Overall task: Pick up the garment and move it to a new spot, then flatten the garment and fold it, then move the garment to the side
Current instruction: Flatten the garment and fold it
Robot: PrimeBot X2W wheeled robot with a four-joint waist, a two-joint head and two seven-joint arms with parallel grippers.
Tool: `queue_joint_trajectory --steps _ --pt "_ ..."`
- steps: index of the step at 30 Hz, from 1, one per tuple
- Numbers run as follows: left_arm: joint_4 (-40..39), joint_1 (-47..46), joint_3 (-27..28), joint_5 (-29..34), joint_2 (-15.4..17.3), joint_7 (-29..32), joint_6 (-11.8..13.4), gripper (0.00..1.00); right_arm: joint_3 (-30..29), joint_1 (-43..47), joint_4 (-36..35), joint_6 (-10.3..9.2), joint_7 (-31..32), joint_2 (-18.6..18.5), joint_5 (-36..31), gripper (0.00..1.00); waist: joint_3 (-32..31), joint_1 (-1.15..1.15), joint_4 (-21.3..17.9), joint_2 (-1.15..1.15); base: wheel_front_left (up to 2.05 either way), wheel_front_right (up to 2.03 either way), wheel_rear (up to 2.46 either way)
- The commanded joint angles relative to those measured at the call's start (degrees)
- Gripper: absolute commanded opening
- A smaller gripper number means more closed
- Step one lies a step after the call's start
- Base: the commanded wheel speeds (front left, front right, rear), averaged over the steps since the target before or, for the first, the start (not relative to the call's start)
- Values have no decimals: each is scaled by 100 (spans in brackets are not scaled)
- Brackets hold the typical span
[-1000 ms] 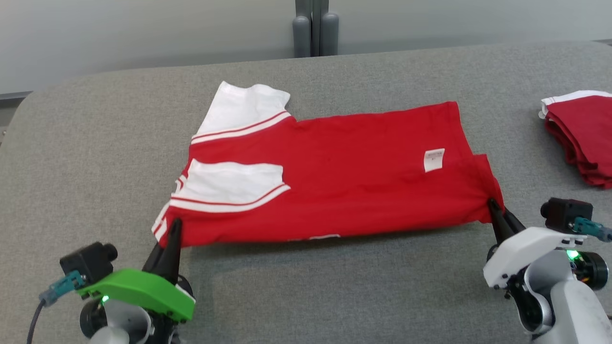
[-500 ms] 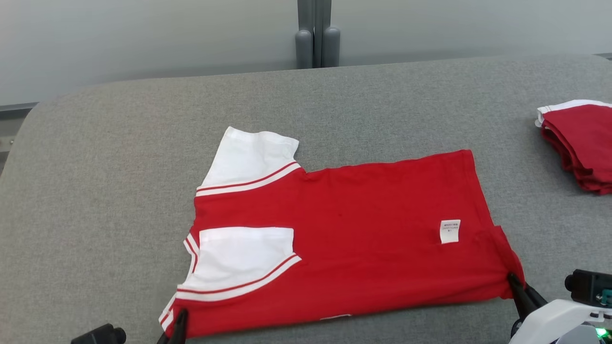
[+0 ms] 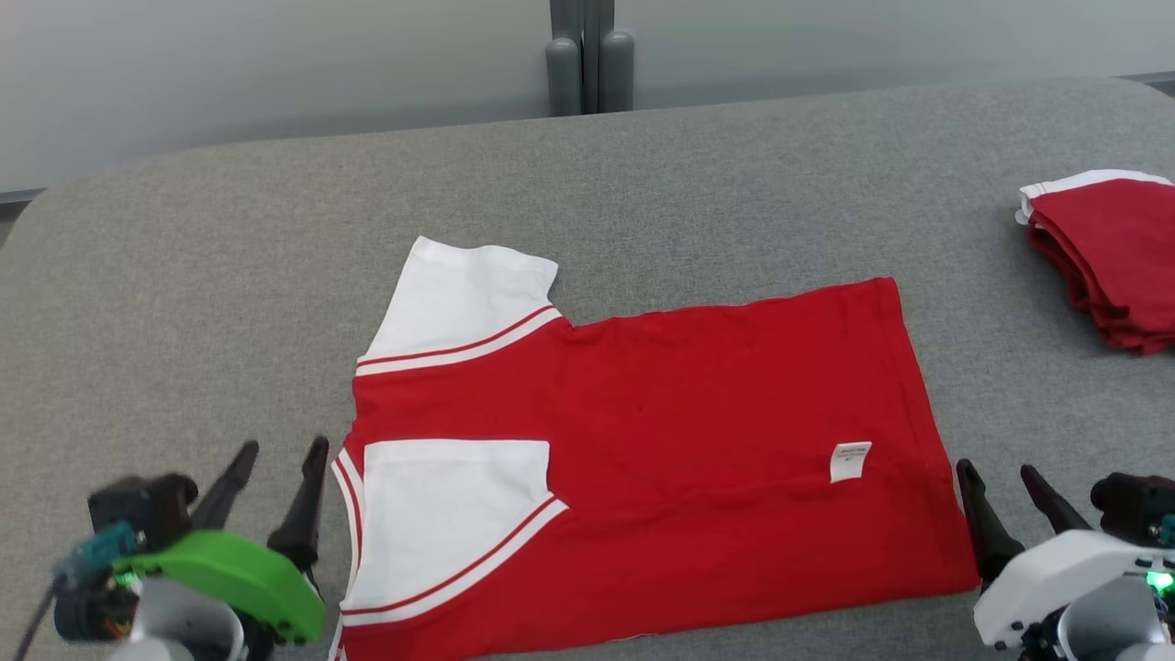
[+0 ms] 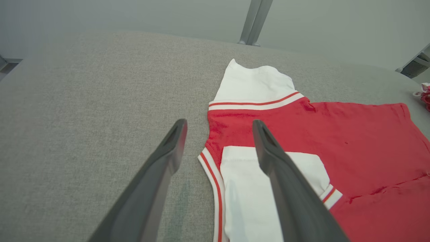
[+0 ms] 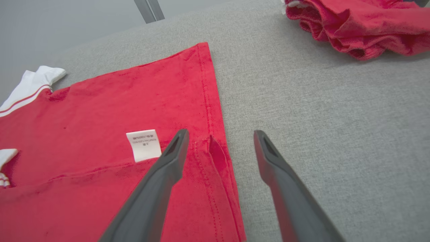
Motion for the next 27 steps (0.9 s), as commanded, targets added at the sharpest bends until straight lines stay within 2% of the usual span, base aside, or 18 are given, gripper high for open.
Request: queue_joint_trajectory --steps 1,5,7,11,19,27 --pt "-16 -390 -59 170 169 148 -81 100 22 -160 -75 -10 -1 -18 -104 100 86 0 -28 0 0 0 0" --pt "94 -1682 -191 606 579 636 -444 100 194 -669 -234 -10 130 -30 -452 100 306 0 -106 0 0 0 0" --pt "234 -2380 -274 686 645 898 -711 100 352 -1000 -267 -10 188 -75 -539 100 485 0 -202 0 0 0 0" --pt "706 -3537 -378 827 715 1365 -1076 100 691 -1615 -233 -10 262 -193 -607 100 857 0 -428 0 0 0 0" --pt "1952 -4687 -790 824 644 2034 -1450 100 1314 -2498 50 -10 198 -359 -570 100 1563 0 -945 0 0 0 0" --pt "2906 -5012 -988 428 603 2412 -1545 100 1589 -2940 324 -10 -20 -400 -469 100 2032 0 -1328 0 0 0 0"
